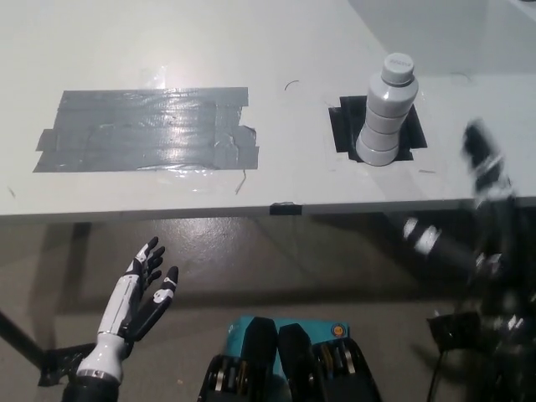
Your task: A white bottle is kept in the middle of the desk infront of the robot and the robot picks it up with its right hand and passes it to a person
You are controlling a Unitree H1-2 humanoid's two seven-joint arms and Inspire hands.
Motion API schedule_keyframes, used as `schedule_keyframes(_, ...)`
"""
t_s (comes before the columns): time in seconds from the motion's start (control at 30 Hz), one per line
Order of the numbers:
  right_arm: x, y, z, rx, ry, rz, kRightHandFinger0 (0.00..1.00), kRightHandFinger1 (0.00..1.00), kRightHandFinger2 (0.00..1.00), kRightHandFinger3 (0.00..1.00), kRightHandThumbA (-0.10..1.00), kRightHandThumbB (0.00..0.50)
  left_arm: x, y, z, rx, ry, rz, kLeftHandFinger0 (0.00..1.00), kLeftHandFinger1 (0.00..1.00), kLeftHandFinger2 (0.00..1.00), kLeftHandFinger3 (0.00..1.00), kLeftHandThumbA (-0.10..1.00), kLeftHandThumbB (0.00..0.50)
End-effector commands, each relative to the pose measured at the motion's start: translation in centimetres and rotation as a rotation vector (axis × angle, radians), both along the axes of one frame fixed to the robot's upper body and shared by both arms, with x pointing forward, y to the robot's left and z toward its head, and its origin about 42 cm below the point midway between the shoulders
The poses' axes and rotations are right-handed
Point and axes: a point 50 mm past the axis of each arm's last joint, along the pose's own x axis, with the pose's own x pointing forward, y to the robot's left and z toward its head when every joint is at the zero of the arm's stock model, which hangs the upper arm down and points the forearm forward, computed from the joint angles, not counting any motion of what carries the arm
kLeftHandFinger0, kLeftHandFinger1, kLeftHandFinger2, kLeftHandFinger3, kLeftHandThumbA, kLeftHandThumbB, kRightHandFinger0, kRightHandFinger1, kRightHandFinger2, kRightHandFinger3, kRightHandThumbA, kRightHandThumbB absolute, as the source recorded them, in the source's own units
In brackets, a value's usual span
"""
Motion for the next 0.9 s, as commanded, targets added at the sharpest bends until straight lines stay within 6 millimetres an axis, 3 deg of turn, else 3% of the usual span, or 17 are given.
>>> schedule_keyframes(0.0, 2.7, -0.9, 3.8, -0.045, 0.022, -0.014, 1.0, 1.0, 1.0, 1.0, 1.0, 0.405, 0.0, 0.0, 0.7, 0.003, -0.068, -0.006, 1.0, 1.0, 1.0, 1.0, 0.61, 0.066)
schedule_keyframes(0.03, 3.4, -0.9, 3.9, -0.033, 0.059, -0.001, 1.0, 1.0, 1.0, 1.0, 1.0, 0.442, 0.0, 0.0, 0.7, 0.002, -0.071, -0.005, 1.0, 1.0, 1.0, 1.0, 0.62, 0.069)
schedule_keyframes(0.17, 7.2, -1.4, 4.0, -0.064, 0.13, -0.014, 1.0, 1.0, 1.0, 1.0, 1.0, 0.378, 0.2, 0.1, 1.1, 0.016, -0.082, -0.004, 1.0, 1.0, 1.0, 1.0, 0.64, 0.058)
schedule_keyframes(0.3, 10.0, -1.3, 3.7, -0.086, 0.198, -0.043, 1.0, 1.0, 1.0, 1.0, 1.0, 0.411, 0.2, 0.3, 1.2, 0.019, -0.09, -0.002, 1.0, 1.0, 1.0, 1.0, 0.63, 0.043)
schedule_keyframes(0.43, 13.2, -1.1, 3.4, -0.065, 0.269, -0.04, 1.0, 1.0, 1.0, 1.0, 1.0, 0.41, 0.2, 0.2, 1.1, 0.029, -0.085, -0.008, 1.0, 1.0, 1.0, 1.0, 0.63, 0.045)
schedule_keyframes(0.6, 16.2, -0.6, 2.7, -0.061, 0.376, -0.045, 1.0, 1.0, 1.0, 1.0, 1.0, 0.427, 0.3, 0.1, 1.1, 0.021, -0.09, -0.008, 1.0, 1.0, 1.0, 1.0, 0.64, 0.064)
schedule_keyframes(0.87, 19.0, 1.0, 1.6, -0.042, 0.459, -0.008, 1.0, 1.0, 1.0, 1.0, 1.0, 0.448, 0.4, 0.1, 1.4, 0.029, -0.096, -0.011, 1.0, 1.0, 1.0, 1.0, 0.65, 0.053)
